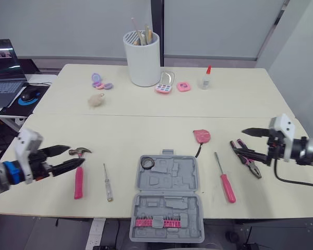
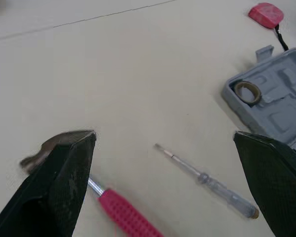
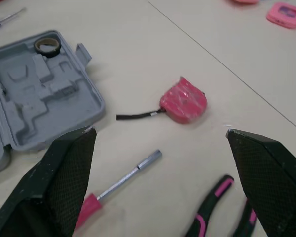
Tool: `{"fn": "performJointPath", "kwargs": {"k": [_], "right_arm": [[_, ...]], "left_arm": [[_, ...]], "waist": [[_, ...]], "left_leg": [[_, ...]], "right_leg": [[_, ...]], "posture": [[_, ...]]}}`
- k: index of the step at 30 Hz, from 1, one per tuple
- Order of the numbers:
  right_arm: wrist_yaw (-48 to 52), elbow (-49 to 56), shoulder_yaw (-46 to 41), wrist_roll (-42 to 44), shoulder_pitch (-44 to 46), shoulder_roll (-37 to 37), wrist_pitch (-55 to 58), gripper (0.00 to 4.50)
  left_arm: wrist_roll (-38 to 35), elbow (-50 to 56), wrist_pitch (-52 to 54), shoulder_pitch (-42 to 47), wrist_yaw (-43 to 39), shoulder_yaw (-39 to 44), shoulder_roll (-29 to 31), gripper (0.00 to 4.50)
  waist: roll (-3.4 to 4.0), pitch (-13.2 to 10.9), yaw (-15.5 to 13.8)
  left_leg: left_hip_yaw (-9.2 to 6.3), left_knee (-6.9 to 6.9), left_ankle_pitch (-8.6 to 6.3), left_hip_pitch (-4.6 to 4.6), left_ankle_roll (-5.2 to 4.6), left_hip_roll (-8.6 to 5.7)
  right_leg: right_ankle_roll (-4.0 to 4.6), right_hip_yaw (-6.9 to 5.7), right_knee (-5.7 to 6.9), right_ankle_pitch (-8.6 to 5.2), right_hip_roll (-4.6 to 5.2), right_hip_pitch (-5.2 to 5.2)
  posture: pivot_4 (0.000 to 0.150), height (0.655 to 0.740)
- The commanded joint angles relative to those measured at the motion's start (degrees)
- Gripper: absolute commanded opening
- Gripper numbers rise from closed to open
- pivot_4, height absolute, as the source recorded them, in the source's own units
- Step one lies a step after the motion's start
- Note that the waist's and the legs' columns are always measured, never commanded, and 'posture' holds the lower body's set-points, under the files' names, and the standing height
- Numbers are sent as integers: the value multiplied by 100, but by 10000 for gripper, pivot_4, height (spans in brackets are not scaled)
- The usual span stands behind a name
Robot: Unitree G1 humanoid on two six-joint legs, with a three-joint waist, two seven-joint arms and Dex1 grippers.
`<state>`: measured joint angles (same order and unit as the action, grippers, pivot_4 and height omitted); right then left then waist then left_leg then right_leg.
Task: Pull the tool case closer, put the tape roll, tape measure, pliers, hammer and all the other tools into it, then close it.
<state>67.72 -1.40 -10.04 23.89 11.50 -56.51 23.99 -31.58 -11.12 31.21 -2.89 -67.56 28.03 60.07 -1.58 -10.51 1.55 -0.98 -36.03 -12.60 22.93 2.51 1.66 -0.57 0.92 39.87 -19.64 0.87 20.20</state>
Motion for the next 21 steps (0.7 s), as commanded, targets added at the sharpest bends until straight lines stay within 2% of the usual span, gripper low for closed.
{"fn": "performJointPath", "kwargs": {"k": [1, 7, 21], "right_arm": [[212, -370, -234, -101, -67, -276, -227, 45000], [160, -1014, -341, -292, -59, -350, -573, 45000], [46, -949, -287, -505, -198, -240, -742, 45000]], "left_arm": [[185, -815, -259, 90, -236, 273, 337, 44857], [470, -1816, -618, 295, -338, 167, 471, 44857], [486, -1437, -567, 250, -122, 187, 180, 44857]], "waist": [[1, -1, 7], [3, -2, 14], [4, -2, 21]], "left_leg": [[1, 0, 0, 1, 0, 2], [10, 2, 0, 1, 0, 1], [13, 3, 0, 2, 0, 0]], "right_leg": [[0, 0, 0, 0, 0, 2], [0, 1, 0, 0, 5, 6], [-1, 2, 2, 0, 10, 6]], "posture": [[1500, 7400], [1500, 7400], [1500, 7400]]}}
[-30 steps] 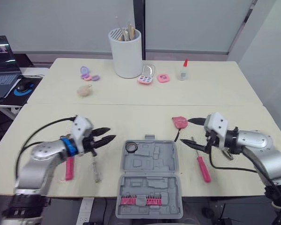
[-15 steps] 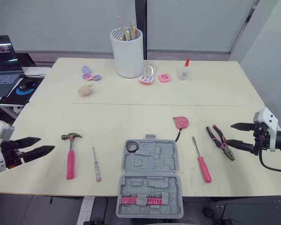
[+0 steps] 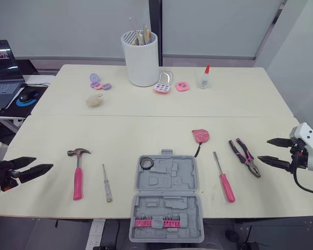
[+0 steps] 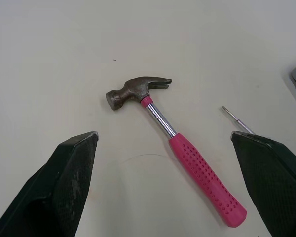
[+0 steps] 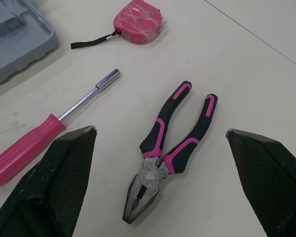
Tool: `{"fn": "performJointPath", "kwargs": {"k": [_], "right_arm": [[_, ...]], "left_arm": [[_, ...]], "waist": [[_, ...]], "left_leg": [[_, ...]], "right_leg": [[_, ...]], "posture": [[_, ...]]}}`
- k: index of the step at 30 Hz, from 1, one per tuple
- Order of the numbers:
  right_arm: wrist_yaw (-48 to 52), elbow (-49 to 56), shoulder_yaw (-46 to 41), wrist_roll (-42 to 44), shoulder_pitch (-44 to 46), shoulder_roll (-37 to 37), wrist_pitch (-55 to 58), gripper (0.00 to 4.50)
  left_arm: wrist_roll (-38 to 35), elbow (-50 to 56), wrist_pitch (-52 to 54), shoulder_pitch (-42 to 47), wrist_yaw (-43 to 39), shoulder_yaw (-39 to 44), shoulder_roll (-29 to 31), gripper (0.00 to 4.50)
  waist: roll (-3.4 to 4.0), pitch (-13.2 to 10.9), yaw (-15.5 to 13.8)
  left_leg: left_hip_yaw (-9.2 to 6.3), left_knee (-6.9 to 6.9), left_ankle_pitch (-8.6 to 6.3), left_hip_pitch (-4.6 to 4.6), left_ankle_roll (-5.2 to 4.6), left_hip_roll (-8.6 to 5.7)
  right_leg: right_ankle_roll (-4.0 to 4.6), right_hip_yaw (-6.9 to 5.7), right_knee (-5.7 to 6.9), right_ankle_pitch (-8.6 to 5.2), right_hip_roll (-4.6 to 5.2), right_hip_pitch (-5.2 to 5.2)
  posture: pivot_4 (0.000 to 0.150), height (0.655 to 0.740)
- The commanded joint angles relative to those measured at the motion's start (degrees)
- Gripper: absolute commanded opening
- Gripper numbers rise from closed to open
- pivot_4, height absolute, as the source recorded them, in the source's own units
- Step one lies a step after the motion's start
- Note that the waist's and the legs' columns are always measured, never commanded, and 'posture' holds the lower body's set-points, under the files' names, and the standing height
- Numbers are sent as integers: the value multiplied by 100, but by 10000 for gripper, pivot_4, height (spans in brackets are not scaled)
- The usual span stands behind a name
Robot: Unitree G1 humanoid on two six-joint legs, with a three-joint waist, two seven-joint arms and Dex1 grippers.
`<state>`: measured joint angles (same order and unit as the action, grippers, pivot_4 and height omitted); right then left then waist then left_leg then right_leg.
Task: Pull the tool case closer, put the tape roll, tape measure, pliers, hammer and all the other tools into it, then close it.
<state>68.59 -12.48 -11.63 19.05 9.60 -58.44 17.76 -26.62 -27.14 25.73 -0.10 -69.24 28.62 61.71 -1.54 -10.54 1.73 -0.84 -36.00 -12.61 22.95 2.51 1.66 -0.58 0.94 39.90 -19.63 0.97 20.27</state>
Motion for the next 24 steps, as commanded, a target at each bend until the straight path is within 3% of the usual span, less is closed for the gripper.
{"fn": "performJointPath", "kwargs": {"k": [1, 8, 13, 18, 23, 24], "right_arm": [[-67, 172, -130, -34, -11, -31, -148, 45000], [-917, 1053, 48, -136, -19, 538, 67, 45000], [-1834, 1949, 293, 0, 53, 1389, 852, 45000], [-2762, 2471, 843, -320, 24, 2253, 1271, 45000], [-3541, 2334, 1215, -745, 98, 2918, 1213, 45000], [-3642, 2261, 1262, -802, 111, 3038, 1159, 43109]], "left_arm": [[-15, 198, -26, -26, 72, 147, 4, 44857], [-624, 2259, 736, 362, 730, -42, -570, 44857], [-839, 3781, 1123, 1130, 1521, -815, -1296, 44857], [-396, 4565, 877, 1819, 2050, -2031, -2040, 44857], [105, 4790, 678, 2262, 2234, -3152, -2598, 44857], [185, 4770, 634, 2299, 2276, -3305, -2720, 44964]], "waist": [[0, 0, 5], [-2, 1, -11], [-3, 2, -24], [-3, 2, -8], [-3, 2, -4], [-3, 2, -2]], "left_leg": [[0, 0, 0, 0, 0, 0], [-3, -6, 0, 1, 0, 0], [-7, -9, 1, 4, 2, -6], [-5, -7, 1, 7, 3, -9], [-9, -9, 4, 6, 6, -9], [-7, -9, 4, 5, 7, -8]], "right_leg": [[0, 0, 0, 0, 0, 0], [-2, -1, 3, 1, 1, -5], [-6, 0, 3, 3, 1, -8], [-7, 6, 1, 4, -3, -6], [-8, 9, 4, 4, -13, -7], [-8, 12, 5, 5, -15, -6]], "posture": [[1500, 7400], [1500, 7400], [1500, 7400], [1500, 7400], [1500, 7400], [1500, 7400]]}}
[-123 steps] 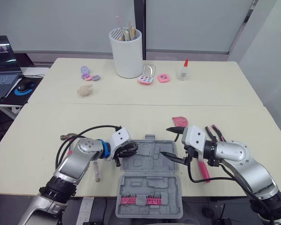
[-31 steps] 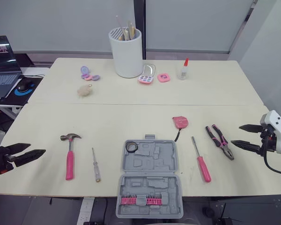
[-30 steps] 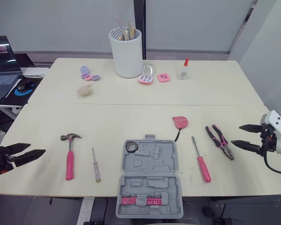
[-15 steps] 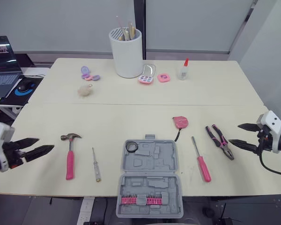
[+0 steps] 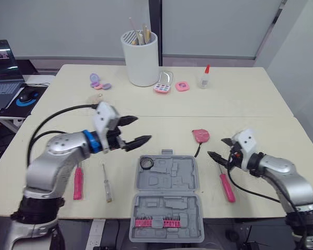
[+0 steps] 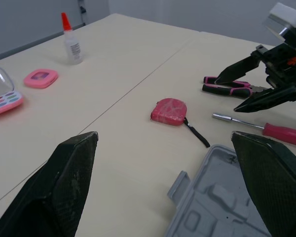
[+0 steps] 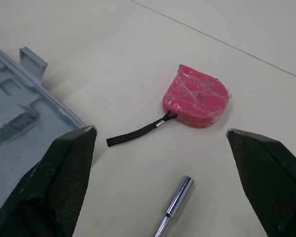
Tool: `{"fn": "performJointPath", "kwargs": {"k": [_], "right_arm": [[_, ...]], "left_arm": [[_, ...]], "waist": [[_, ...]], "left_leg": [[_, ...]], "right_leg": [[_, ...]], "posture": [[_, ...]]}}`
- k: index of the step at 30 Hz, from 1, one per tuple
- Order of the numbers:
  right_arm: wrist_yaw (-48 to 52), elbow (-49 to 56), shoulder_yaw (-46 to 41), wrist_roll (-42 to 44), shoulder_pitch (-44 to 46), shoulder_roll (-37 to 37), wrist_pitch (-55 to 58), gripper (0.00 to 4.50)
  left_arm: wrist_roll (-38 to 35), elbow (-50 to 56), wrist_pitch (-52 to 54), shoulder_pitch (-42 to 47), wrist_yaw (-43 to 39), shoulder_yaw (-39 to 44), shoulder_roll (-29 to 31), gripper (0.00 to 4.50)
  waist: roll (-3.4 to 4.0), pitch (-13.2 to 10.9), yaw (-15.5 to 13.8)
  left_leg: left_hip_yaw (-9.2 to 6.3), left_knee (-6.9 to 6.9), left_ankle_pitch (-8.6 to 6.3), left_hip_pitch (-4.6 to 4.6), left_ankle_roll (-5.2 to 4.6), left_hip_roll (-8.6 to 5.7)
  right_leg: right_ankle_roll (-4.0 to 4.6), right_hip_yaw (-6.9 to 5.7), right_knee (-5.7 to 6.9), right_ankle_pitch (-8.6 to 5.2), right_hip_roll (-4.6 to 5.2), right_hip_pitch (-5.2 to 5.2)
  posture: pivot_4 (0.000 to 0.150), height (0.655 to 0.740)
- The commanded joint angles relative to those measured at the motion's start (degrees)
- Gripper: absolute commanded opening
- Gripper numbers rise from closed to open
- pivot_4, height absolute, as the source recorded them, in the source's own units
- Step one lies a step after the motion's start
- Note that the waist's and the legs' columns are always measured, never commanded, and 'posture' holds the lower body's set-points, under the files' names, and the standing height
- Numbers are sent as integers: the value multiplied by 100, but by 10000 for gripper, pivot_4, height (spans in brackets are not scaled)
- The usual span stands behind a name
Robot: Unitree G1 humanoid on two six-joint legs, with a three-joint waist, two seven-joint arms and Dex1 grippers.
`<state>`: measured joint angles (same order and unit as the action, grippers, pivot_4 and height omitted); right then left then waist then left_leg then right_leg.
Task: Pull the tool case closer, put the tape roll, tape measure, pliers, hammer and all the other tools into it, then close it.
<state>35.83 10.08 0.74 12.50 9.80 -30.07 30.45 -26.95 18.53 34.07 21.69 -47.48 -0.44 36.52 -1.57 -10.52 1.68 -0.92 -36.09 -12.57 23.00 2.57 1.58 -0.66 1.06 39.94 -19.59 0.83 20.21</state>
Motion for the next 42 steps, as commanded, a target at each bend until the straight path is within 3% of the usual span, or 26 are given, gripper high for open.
{"fn": "performJointPath", "kwargs": {"k": [1, 5, 18, 23, 40, 42], "right_arm": [[-454, -66, 71, -201, 99, 306, -162, 40915], [-759, -370, 256, -394, 156, 693, -203, 28539], [-1413, -1361, 236, -677, 544, 1342, -308, 28539], [-1415, -1540, 227, -635, 622, 1528, -471, 18205], [-1560, -2271, 338, -805, 955, 1759, -735, 18205], [-1572, -2259, 347, -818, 936, 1760, -714, 14231]], "left_arm": [[305, 163, -264, 140, 124, -531, -295, 45000], [674, -150, -561, 206, 227, -879, -593, 45000], [1144, -441, -946, 181, 201, -1192, -867, 45000], [1191, -477, -936, 215, 141, -1176, -874, 45000], [1258, -443, -909, 250, 86, -1171, -866, 45000], [1262, -427, -897, 246, 85, -1159, -861, 45000]], "waist": [[0, 0, 2], [0, 0, 2], [0, 0, 3], [0, 0, 0], [0, 0, 5], [0, 0, 5]], "left_leg": [[0, 0, 0, -1, 0, 0], [-2, 1, 0, -1, 0, 3], [-5, 1, 1, -1, 0, 3], [-5, 0, 1, -1, 0, 2], [-6, 2, 1, -1, 1, 3], [-6, 2, 1, -2, 1, 3]], "right_leg": [[0, 0, 0, 0, 0, -1], [0, 0, 0, 0, -5, 0], [0, -1, 1, 0, -8, 0], [0, -1, 1, 0, -8, 0], [0, -2, 1, 0, -7, 0], [0, -3, 1, 0, -7, -1]], "posture": [[1500, 7400], [1500, 7400], [1500, 7400], [1500, 7400], [1500, 7400], [1500, 7400]]}}
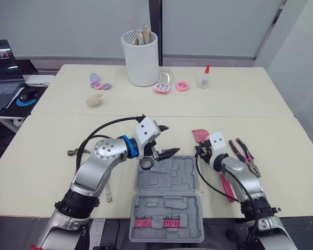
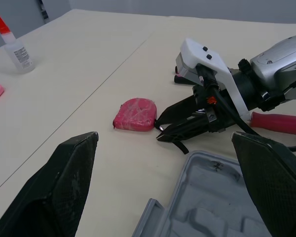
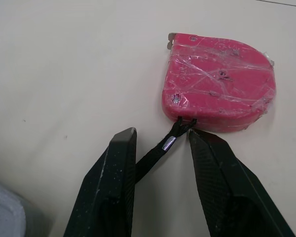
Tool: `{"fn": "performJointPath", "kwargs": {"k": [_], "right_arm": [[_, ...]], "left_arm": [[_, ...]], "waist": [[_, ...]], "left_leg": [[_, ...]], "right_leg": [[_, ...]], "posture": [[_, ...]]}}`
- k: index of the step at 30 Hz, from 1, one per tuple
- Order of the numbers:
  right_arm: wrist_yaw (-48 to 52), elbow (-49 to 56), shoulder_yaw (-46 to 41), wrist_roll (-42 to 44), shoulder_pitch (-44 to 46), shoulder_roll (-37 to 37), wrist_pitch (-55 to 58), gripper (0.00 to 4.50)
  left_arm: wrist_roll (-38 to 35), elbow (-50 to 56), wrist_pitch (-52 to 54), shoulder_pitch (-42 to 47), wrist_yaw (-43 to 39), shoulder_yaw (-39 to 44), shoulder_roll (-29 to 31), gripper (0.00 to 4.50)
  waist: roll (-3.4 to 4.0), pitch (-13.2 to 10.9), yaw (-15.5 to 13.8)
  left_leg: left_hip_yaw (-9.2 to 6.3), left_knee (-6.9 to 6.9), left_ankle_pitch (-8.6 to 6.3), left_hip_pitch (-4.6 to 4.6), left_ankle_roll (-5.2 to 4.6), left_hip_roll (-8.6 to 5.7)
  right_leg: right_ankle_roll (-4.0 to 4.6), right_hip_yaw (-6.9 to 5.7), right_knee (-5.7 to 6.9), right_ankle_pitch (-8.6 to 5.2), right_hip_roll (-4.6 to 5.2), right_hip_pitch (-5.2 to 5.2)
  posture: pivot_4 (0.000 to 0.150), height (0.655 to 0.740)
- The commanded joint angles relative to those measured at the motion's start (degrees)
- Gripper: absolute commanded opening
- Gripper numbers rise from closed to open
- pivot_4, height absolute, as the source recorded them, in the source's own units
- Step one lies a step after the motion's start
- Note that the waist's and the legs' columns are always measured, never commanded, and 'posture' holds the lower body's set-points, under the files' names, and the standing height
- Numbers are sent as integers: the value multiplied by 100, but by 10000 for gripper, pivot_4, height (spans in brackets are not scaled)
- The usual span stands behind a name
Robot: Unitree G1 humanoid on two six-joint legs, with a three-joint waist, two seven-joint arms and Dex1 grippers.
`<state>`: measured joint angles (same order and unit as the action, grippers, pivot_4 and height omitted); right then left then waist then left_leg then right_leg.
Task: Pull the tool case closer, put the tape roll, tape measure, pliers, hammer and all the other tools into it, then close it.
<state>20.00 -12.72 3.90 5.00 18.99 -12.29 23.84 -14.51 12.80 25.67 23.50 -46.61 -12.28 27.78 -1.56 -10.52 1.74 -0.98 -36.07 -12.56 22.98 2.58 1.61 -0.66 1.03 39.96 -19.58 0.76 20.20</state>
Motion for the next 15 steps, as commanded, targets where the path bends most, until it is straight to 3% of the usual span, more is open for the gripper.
{"fn": "performJointPath", "kwargs": {"k": [1, 7, 15], "right_arm": [[3, 27, 31, -75, 8, -17, -41, 12555], [-37, 16, -24, -124, -36, -15, -15, 92], [114, 229, -176, -106, -184, -274, -6, 92]], "left_arm": [[21, 149, -51, 67, -3, 31, 13, 45000], [43, 125, -32, 123, 2, 29, -16, 45000], [-32, 148, -29, 178, -113, 27, -18, 45000]], "waist": [[0, 0, 0], [0, 0, 3], [0, 0, -3]], "left_leg": [[0, 0, 0, 0, 0, 0], [1, 0, 0, 0, 0, 1], [1, 0, 0, 0, 0, -1]], "right_leg": [[0, 1, 0, 0, 0, 0], [0, 1, 0, 0, 0, 0], [0, 0, -1, 0, 0, -1]], "posture": [[1500, 7400], [1500, 7400], [1500, 7400]]}}
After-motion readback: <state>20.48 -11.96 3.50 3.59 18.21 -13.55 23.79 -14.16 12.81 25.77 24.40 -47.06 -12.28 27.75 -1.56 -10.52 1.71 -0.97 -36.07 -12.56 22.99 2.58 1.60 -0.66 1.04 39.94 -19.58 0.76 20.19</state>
